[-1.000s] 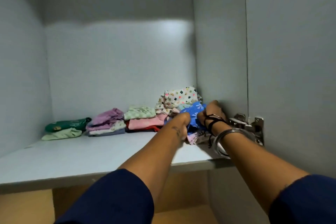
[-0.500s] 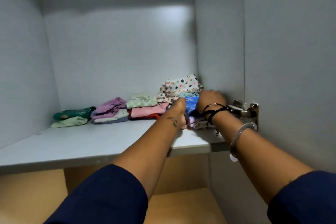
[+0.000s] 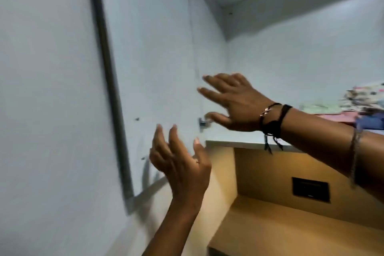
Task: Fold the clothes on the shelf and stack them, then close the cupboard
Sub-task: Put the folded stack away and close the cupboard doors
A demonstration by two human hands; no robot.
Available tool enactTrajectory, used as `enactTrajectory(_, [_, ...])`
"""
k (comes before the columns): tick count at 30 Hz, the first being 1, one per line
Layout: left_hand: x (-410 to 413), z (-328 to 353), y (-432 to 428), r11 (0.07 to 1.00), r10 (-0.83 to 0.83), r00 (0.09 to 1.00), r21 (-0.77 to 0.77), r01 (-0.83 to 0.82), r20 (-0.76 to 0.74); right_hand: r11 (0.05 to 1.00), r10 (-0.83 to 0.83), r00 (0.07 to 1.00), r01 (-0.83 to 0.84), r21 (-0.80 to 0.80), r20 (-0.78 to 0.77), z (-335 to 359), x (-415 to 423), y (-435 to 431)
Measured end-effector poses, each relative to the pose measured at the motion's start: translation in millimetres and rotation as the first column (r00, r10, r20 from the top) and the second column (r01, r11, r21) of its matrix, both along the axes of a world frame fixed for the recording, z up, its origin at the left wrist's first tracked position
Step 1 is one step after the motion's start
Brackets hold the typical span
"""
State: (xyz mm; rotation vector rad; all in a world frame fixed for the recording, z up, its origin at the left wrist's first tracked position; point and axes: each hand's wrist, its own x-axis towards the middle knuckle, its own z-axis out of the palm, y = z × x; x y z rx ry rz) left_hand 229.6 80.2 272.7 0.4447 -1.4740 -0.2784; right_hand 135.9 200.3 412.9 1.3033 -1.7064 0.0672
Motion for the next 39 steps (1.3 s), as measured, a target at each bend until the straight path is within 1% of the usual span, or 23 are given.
enactTrajectory(2, [43,2,-42,0.984,0.171,0.985,0.06,-0.17,-0.022,0.993,0.08,0.994,-0.073,0.088,-0.075,8,47,-53])
enactTrajectory(3, [57,3,-57,0.972,0.221,0.975,0.087,-0.219,-0.013,0.989,0.113,0.987,-0.101,0.104,-0.114,12,65,-74])
enactTrajectory(5, [75,2,-79,0.968,0.243,0.968,0.058,-0.246,0.06,0.986,0.147,0.975,-0.132,0.097,-0.168,23,101,-109])
enactTrajectory(6, [77,0,-84,0.978,0.204,0.973,0.022,-0.207,0.108,0.99,0.126,0.974,-0.11,0.093,-0.187,30,113,-123])
enactTrajectory(7, [79,-2,-84,0.992,0.12,0.982,0.014,-0.123,0.143,0.994,0.085,0.973,-0.068,0.085,-0.214,36,123,-133])
enactTrajectory(8, [79,-3,-84,0.999,0.026,0.989,0.039,-0.032,0.148,0.997,0.039,0.969,-0.022,0.071,-0.246,41,130,-140])
enactTrajectory(9, [79,-2,-83,0.996,-0.043,0.991,0.082,0.032,0.125,0.999,-0.006,0.958,0.022,0.05,-0.287,45,137,-143])
enactTrajectory(11, [77,-3,-79,0.991,-0.095,0.992,0.104,0.086,0.088,0.998,-0.059,0.932,0.056,-0.02,-0.357,46,144,-138])
enactTrajectory(12, [74,-4,-76,0.993,-0.103,0.992,0.062,0.098,0.079,0.997,-0.064,0.921,0.047,-0.055,-0.384,45,143,-132])
enactTrajectory(15, [55,-8,-56,0.975,-0.098,0.993,-0.192,0.11,0.068,0.988,-0.09,0.889,0.024,-0.151,-0.45,40,130,-98])
enactTrajectory(16, [44,-9,-44,0.953,-0.134,0.989,-0.265,0.148,0.069,0.983,-0.124,0.883,0.047,-0.176,-0.453,42,120,-82])
enactTrajectory(17, [32,-8,-29,0.929,-0.203,0.976,-0.301,0.217,0.076,0.977,-0.169,0.883,0.091,-0.194,-0.438,45,109,-64])
enactTrajectory(18, [19,-8,-14,0.906,-0.281,0.955,-0.303,0.296,0.093,0.968,-0.223,0.883,0.15,-0.203,-0.412,47,97,-47])
enactTrajectory(19, [4,-6,5,0.883,-0.366,0.923,-0.268,0.385,0.12,0.952,-0.287,0.876,0.218,-0.213,-0.387,50,83,-29])
enactTrajectory(20, [-12,-7,22,0.861,-0.446,0.884,-0.2,0.467,0.142,0.934,-0.347,0.862,0.28,-0.222,-0.369,54,69,-13])
enactTrajectory(22, [-48,-9,57,0.821,-0.55,0.823,-0.087,0.564,0.145,0.891,-0.448,0.827,0.382,-0.245,-0.34,61,38,19])
enactTrajectory(25, [-104,-14,96,0.796,-0.599,0.782,0.015,0.606,0.174,0.817,-0.572,0.775,0.51,-0.268,-0.268,70,-11,62])
enactTrajectory(27, [-141,-14,118,0.78,-0.621,0.758,0.069,0.622,0.199,0.781,-0.623,0.742,0.573,-0.249,-0.247,73,-49,88])
enactTrajectory(30, [-191,-10,135,0.753,-0.654,0.731,0.083,0.652,0.192,0.78,-0.626,0.73,0.59,-0.208,-0.274,69,-105,115])
enactTrajectory(31, [-207,-10,138,0.759,-0.648,0.737,0.081,0.646,0.191,0.791,-0.612,0.741,0.577,-0.204,-0.279,67,-122,120])
enactTrajectory(33, [-231,-11,137,0.808,-0.584,0.785,0.062,0.585,0.208,0.809,-0.588,0.762,0.547,-0.216,-0.271,62,-150,120])
enactTrajectory(36, [-255,-16,134,0.899,-0.416,0.859,-0.007,0.437,0.299,0.819,-0.567,0.794,0.517,-0.248,-0.218,57,-176,114])
enactTrajectory(39, [-271,-16,127,0.945,-0.284,0.893,-0.058,0.323,0.349,0.815,-0.567,0.803,0.513,-0.27,-0.183,55,-196,106])
